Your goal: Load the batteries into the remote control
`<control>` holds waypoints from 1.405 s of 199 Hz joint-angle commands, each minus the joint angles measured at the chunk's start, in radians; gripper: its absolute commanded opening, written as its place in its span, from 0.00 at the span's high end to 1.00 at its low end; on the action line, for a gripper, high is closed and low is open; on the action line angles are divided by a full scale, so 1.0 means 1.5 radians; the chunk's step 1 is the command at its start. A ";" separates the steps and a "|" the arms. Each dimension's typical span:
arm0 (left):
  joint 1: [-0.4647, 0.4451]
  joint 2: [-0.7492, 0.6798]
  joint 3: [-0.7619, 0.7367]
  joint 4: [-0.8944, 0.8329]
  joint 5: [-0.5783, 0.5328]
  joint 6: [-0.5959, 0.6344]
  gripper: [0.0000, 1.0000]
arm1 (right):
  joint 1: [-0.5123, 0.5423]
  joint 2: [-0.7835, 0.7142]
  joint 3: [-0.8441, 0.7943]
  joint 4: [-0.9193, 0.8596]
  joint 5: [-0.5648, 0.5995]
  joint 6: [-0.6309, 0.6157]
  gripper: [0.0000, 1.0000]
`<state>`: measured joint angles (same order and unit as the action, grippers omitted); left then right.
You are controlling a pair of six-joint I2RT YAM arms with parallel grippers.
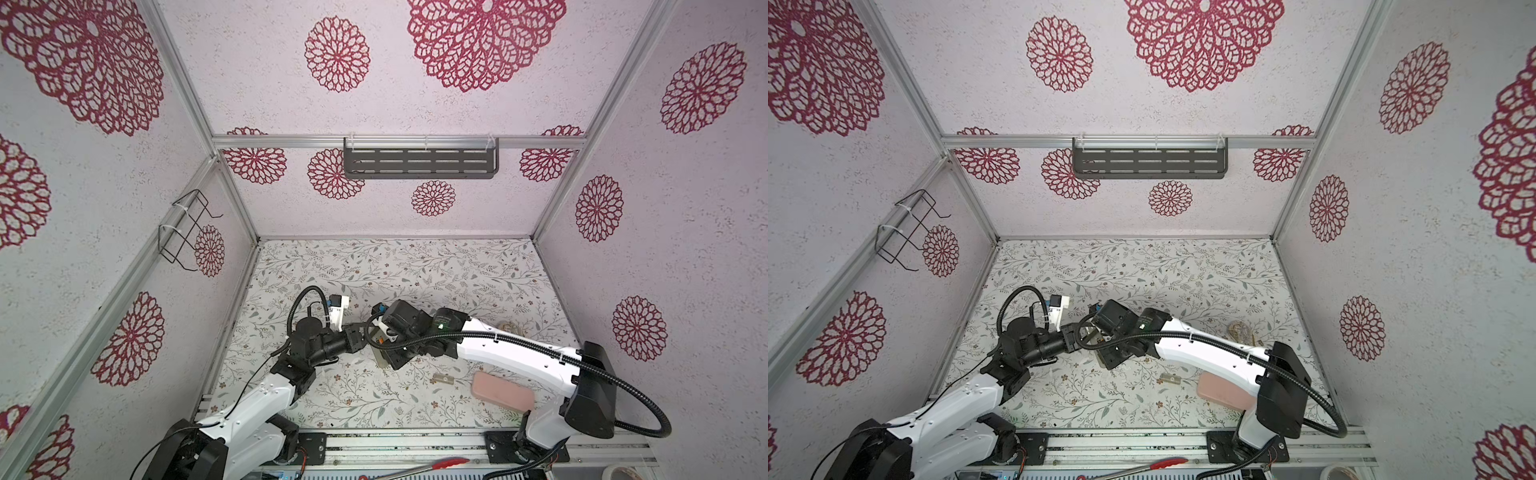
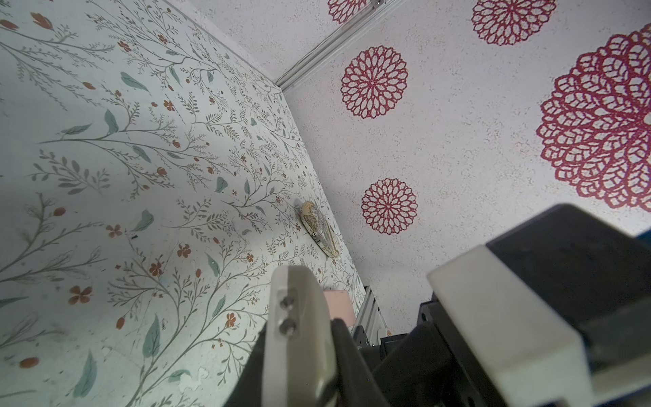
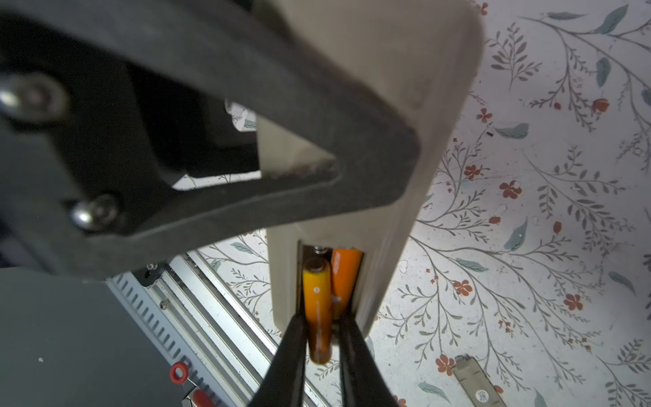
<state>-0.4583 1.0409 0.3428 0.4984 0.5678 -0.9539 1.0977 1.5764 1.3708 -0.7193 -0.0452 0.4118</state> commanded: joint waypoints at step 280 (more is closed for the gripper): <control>0.024 0.414 0.049 0.615 0.138 -0.268 1.00 | -0.111 0.061 0.056 -0.080 -0.015 0.002 0.83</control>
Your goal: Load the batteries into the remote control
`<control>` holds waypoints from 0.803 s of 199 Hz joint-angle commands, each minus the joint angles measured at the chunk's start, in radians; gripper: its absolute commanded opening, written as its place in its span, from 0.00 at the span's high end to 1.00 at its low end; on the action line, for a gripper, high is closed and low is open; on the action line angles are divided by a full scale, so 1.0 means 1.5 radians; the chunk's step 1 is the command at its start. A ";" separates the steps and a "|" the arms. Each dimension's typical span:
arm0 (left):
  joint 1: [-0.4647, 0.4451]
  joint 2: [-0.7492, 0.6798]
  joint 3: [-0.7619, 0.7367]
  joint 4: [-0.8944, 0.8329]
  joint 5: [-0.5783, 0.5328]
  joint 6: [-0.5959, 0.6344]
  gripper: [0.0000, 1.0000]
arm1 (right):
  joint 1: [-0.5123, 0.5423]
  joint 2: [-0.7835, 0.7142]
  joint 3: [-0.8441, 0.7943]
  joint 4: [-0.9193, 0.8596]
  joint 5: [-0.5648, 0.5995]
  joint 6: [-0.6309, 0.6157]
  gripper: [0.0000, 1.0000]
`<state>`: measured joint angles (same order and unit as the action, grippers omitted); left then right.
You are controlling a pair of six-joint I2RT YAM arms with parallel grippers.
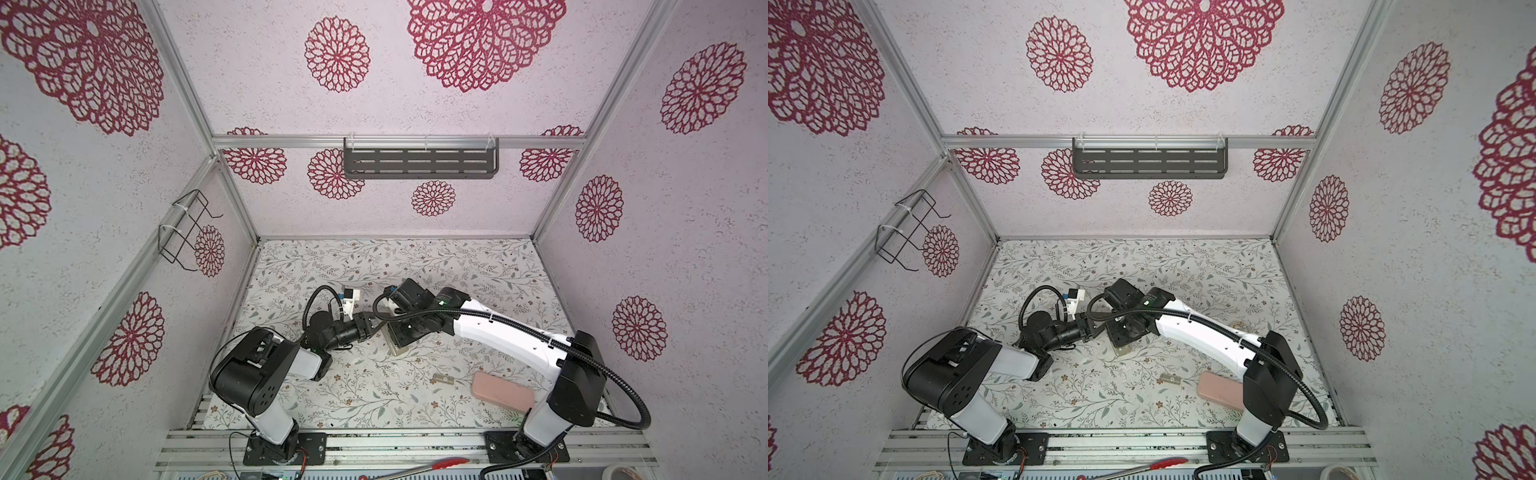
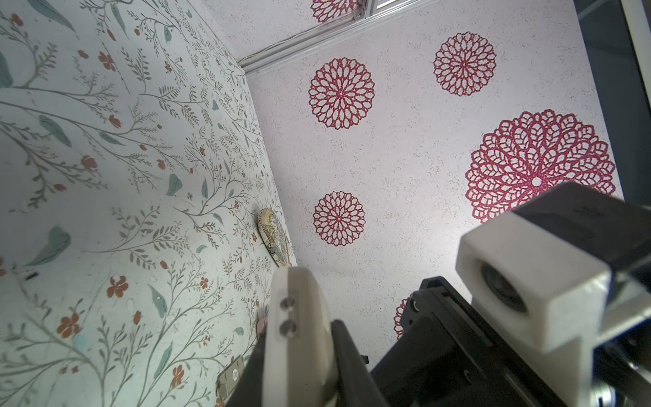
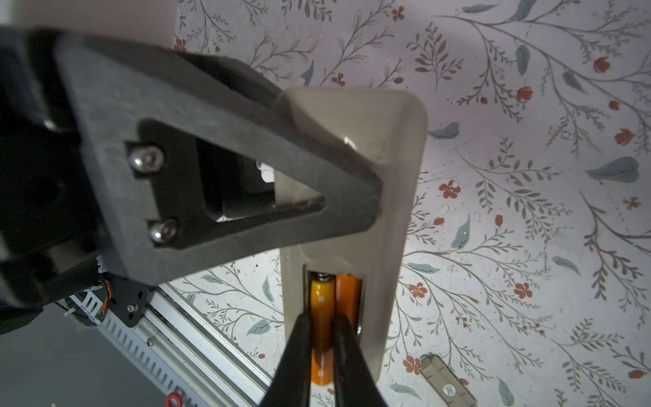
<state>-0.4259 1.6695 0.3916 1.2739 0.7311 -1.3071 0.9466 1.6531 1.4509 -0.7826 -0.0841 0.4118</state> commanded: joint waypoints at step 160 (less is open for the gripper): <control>0.002 0.026 0.017 0.099 0.035 -0.029 1.00 | -0.010 -0.017 0.058 -0.044 0.014 -0.018 0.69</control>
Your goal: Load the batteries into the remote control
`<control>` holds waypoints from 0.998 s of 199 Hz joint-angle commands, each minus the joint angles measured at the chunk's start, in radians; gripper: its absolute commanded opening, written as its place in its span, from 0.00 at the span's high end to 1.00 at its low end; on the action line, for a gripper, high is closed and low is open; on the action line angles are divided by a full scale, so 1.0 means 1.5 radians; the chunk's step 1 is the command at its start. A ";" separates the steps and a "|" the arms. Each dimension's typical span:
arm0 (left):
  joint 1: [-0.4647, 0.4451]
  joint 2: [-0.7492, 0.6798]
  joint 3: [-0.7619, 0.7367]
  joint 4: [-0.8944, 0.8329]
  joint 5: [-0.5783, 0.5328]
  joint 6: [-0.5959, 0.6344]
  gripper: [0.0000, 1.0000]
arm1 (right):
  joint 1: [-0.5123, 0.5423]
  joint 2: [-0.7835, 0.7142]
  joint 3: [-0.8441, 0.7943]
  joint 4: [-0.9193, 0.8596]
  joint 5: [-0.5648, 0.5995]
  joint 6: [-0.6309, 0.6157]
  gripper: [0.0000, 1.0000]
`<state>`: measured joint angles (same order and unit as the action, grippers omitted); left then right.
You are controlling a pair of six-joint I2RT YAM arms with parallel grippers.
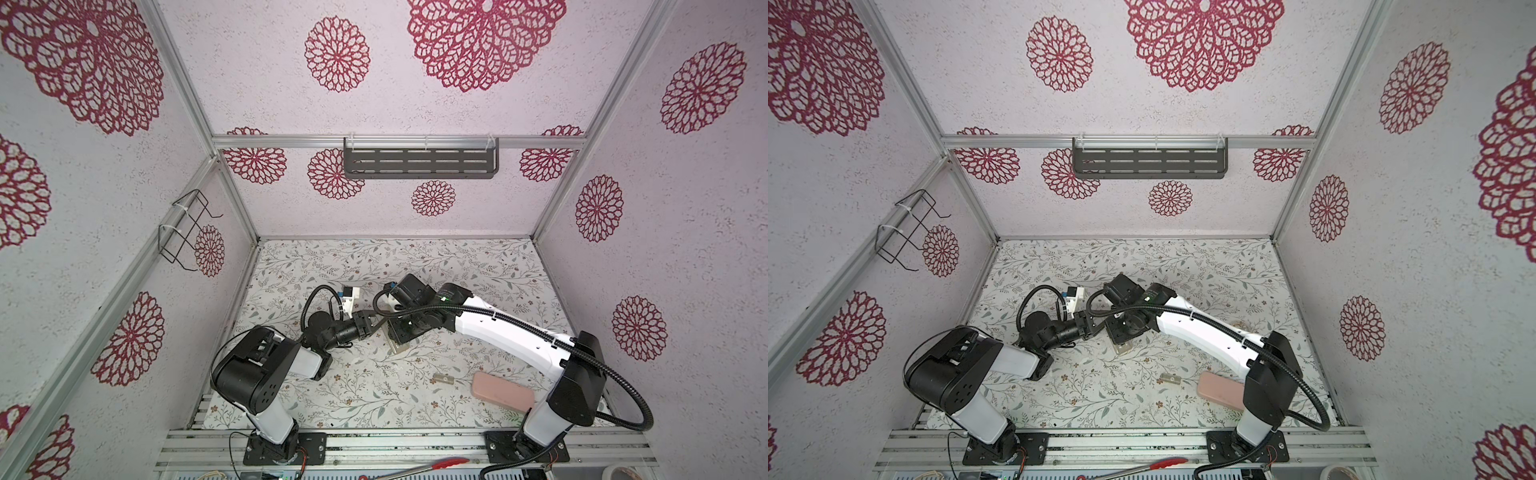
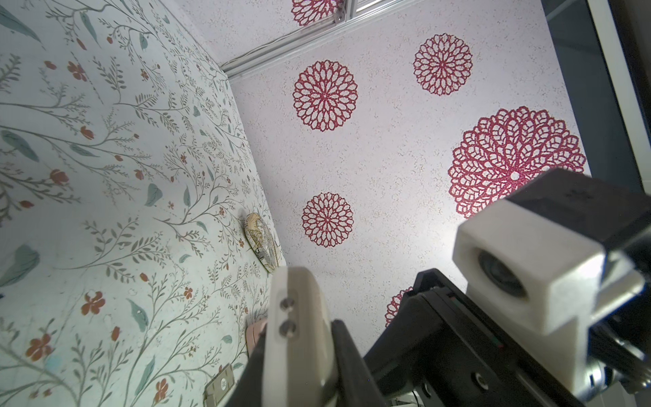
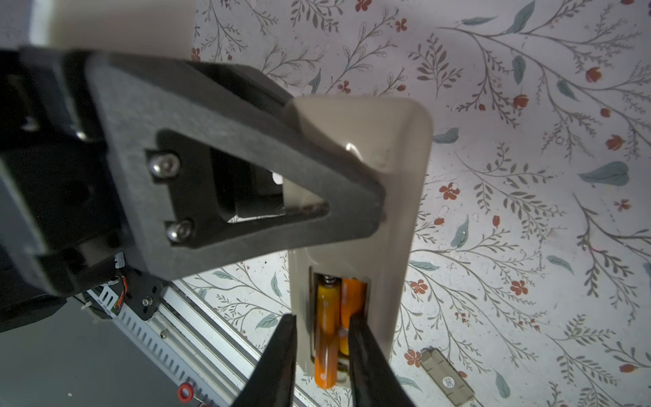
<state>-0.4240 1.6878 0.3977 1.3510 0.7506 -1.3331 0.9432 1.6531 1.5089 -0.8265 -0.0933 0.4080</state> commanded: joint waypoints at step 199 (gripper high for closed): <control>-0.013 0.014 0.016 0.047 0.050 -0.030 1.00 | 0.110 -0.214 -0.117 0.057 0.093 -0.449 0.65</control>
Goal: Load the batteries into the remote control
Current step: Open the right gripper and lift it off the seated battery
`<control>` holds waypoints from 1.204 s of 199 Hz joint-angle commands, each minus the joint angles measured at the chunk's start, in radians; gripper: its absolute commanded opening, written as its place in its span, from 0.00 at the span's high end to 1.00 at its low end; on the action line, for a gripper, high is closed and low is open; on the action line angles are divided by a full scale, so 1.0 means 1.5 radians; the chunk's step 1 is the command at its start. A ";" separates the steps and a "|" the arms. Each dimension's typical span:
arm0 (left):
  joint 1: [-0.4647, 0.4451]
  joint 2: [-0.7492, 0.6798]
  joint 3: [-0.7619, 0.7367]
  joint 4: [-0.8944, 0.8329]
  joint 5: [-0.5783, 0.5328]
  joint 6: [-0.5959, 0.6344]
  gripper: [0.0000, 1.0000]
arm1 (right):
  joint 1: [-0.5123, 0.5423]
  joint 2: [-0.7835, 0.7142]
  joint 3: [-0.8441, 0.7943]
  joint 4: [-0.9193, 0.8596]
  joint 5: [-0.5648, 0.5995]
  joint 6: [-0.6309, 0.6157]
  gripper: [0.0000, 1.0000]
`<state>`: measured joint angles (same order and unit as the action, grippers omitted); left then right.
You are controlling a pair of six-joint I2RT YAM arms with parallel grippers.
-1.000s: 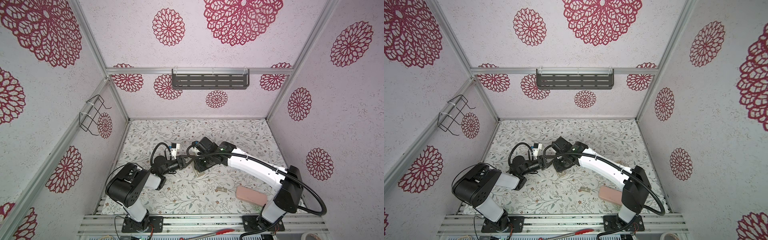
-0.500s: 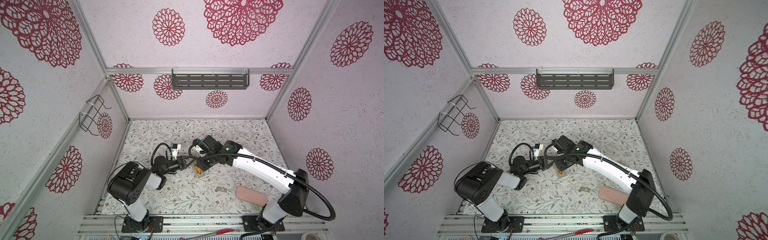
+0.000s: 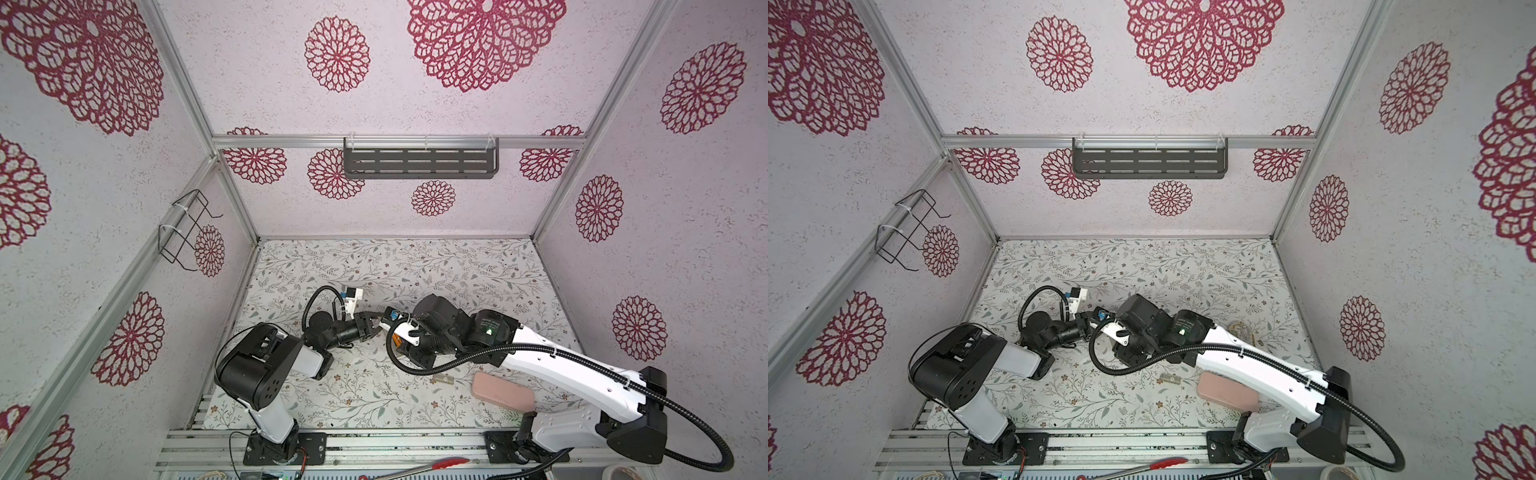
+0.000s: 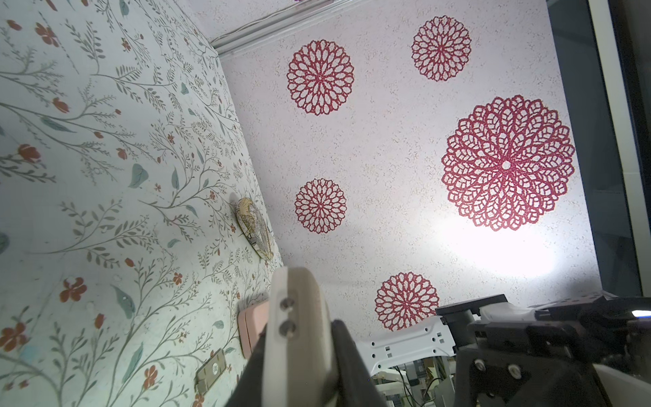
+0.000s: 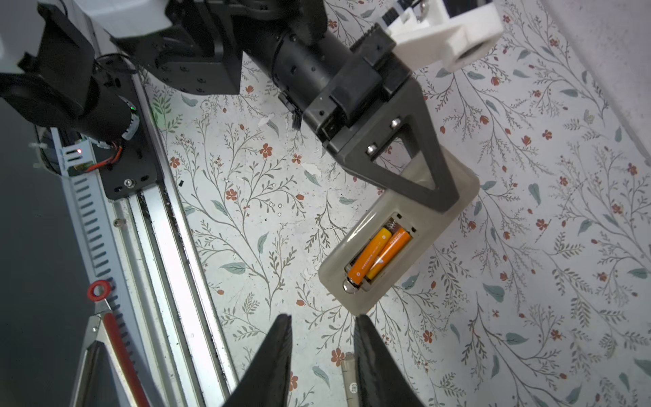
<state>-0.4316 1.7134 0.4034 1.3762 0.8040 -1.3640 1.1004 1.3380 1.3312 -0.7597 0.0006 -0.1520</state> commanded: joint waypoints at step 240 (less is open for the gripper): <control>-0.019 -0.003 0.013 0.031 0.021 -0.007 1.00 | -0.002 0.072 -0.034 -0.006 0.091 -0.194 0.73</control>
<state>-0.4538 1.7134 0.4046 1.3762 0.8223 -1.3636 1.1030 1.4475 1.2823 -0.7803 0.1272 -0.4183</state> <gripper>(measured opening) 0.239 0.278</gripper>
